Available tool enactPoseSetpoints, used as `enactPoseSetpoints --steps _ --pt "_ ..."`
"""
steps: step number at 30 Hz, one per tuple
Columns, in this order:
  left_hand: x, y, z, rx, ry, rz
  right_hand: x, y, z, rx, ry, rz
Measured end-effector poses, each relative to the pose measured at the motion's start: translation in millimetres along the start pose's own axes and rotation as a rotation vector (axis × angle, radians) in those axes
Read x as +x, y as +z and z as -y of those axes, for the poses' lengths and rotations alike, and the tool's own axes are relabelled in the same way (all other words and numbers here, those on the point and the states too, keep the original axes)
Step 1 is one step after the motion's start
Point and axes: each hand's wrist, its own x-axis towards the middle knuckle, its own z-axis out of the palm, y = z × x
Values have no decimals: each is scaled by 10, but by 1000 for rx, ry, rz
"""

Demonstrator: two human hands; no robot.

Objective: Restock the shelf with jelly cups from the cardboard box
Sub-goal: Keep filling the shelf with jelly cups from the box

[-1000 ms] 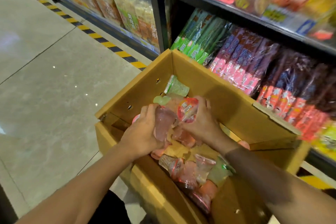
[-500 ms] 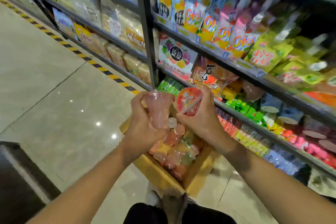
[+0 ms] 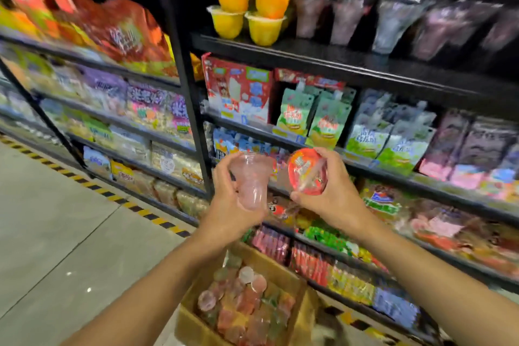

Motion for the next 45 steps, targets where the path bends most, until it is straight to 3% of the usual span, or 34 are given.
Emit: enactPoseSetpoints --steps 8,13,21,28,34,41,45 --pt "148 711 -1147 -233 98 -50 -265 -1275 201 19 -58 -48" --pt "271 1249 -1760 -344 152 29 -386 -2147 180 16 -93 -125" --pt "514 2260 -2318 -343 115 165 -321 -3354 -168 4 -65 -210" --pt "813 3036 -2696 -694 -43 170 -199 -4018 -381 34 -27 -300" --pt "1236 3354 -2715 -396 125 136 121 -4284 -590 -63 31 -282" --pt "1853 3590 -2575 6 336 117 542 -4414 -747 -139 82 -370" --pt "2243 3703 -2572 116 348 105 805 -4555 -808 -186 138 -379"
